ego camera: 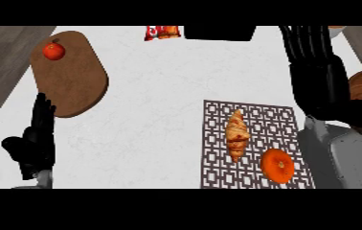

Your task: Pick the croissant from the placemat and place it in the bowl

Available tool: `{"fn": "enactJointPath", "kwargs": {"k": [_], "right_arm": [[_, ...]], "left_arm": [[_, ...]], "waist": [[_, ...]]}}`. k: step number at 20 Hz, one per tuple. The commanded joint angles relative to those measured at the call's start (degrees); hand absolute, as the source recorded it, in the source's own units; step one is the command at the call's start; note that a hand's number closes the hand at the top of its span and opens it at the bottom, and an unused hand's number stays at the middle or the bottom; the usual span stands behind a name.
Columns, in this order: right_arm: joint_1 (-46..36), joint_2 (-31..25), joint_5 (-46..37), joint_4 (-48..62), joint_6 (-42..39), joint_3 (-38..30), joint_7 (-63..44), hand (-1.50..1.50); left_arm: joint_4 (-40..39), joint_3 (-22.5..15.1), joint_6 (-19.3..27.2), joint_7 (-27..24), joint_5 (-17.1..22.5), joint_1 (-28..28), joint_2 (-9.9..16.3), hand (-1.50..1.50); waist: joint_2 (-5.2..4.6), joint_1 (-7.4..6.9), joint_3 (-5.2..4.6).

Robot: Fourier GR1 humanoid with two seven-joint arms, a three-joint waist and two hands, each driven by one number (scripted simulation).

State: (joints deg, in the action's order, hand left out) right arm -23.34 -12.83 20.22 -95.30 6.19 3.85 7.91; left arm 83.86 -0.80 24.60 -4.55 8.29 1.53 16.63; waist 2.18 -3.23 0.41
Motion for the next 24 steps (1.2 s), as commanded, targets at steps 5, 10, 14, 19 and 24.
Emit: {"fn": "enactJointPath", "kwargs": {"k": [5,10,14,19,24], "right_arm": [[4.7,-2.6,-17.8,12.1,14.4,6.2,-13.4,-1.5],[10.2,-11.6,-35.1,20.5,27.1,5.2,-21.0,-1.5],[6.3,-12.3,-50.4,21.0,34.3,11.0,-31.8,-1.5],[-2.7,-14.4,-63.6,25.5,22.2,17.0,-51.0,-1.5],[-5.2,-12.4,-58.4,28.7,-2.2,22.0,-64.6,-1.5]], "left_arm": [[6.5,-1.5,-10.1,-0.7,6.5,-5.9,0.7,0.0],[8.0,-3.1,-13.7,0.6,9.5,-5.3,-0.3,0.0],[7.0,-2.4,-17.4,3.5,12.8,-8.2,1.2,0.0],[7.6,-2.2,-19.5,3.7,14.3,-7.8,1.6,0.0],[7.6,-2.6,-19.4,4.8,14.6,-9.5,1.1,0.0]], "waist": [[-2.23,3.62,-1.02],[-2.03,5.57,-1.39],[-1.91,3.91,-1.05],[-1.98,1.64,-1.1],[-2.26,1.01,-1.1]]}}
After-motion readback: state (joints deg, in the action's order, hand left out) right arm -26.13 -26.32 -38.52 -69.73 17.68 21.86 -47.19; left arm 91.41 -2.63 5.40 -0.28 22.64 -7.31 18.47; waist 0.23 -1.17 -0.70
